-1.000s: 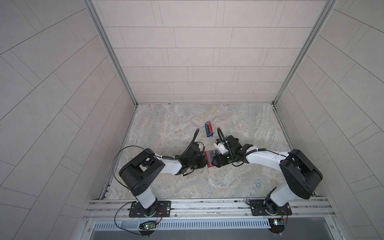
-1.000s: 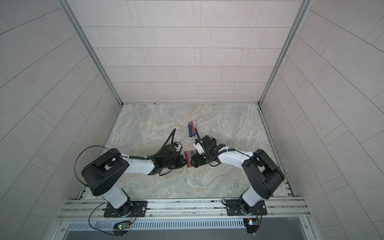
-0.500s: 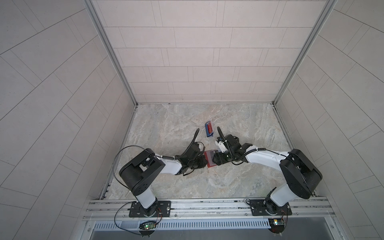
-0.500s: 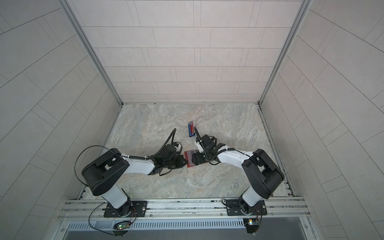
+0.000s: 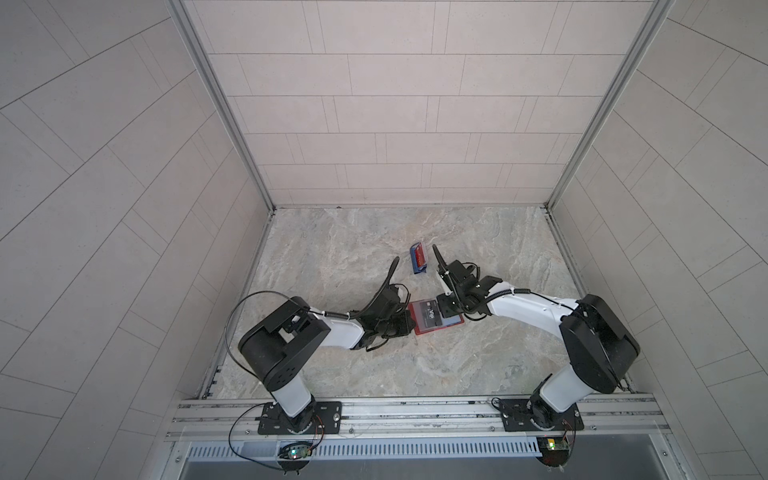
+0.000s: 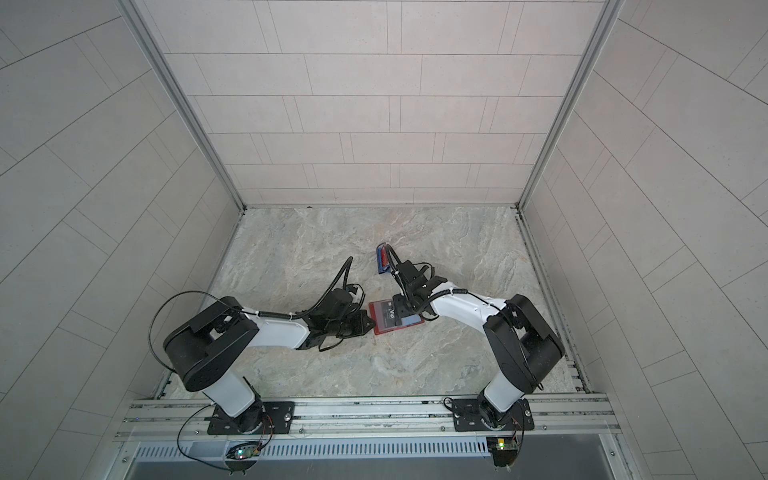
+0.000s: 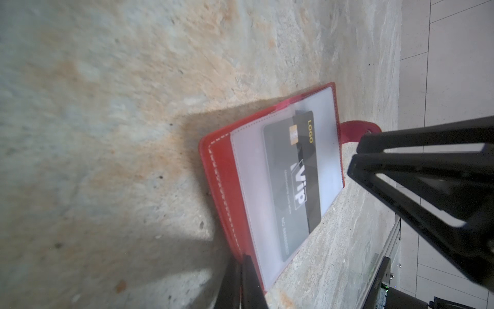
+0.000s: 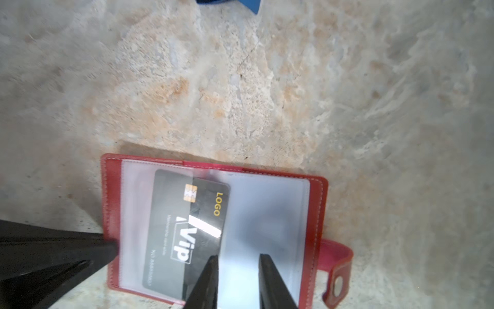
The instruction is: Put the credit cards into the card holder
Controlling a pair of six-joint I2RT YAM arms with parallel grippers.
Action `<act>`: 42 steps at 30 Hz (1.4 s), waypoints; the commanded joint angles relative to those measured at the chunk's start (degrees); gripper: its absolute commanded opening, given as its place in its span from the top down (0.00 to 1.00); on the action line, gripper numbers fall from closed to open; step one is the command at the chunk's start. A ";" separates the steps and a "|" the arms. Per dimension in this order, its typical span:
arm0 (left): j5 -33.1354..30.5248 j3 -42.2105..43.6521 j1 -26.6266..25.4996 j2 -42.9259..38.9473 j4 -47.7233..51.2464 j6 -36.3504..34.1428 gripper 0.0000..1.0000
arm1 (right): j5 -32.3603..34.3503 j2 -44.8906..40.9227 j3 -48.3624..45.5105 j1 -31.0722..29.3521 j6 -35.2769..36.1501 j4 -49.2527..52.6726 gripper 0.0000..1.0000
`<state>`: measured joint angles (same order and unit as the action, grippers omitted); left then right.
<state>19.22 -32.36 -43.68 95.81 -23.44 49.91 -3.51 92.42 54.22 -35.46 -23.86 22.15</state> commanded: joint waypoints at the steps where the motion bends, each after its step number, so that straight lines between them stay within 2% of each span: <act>1: -2.52 1.60 -0.35 2.28 10.28 -1.48 1.00 | 3.51 2.19 1.55 0.07 0.45 3.76 0.77; 8: -2.49 1.42 -0.36 2.31 10.55 -1.57 1.00 | 0.39 6.37 3.26 0.00 1.31 3.60 0.82; 24: -3.69 -0.41 -0.28 2.64 14.50 -3.94 1.00 | -14.24 7.60 1.47 -0.13 1.80 -2.11 0.83; 29: -5.43 -1.84 -0.06 1.62 19.15 -6.45 1.00 | -12.81 5.20 0.48 -0.13 1.80 -1.94 0.80; 38: -12.87 -6.58 0.66 0.47 31.04 -14.00 1.00 | -4.73 -1.44 -2.38 1.36 0.58 -0.75 0.75; 42: -16.14 -8.04 0.83 -0.87 34.60 -15.87 1.00 | -5.83 -0.92 -3.72 3.57 0.80 -0.70 0.76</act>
<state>10.72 -41.39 -43.72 94.41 -2.50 37.74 -10.94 91.92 51.75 -33.04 -22.94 20.01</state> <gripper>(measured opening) 0.045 0.239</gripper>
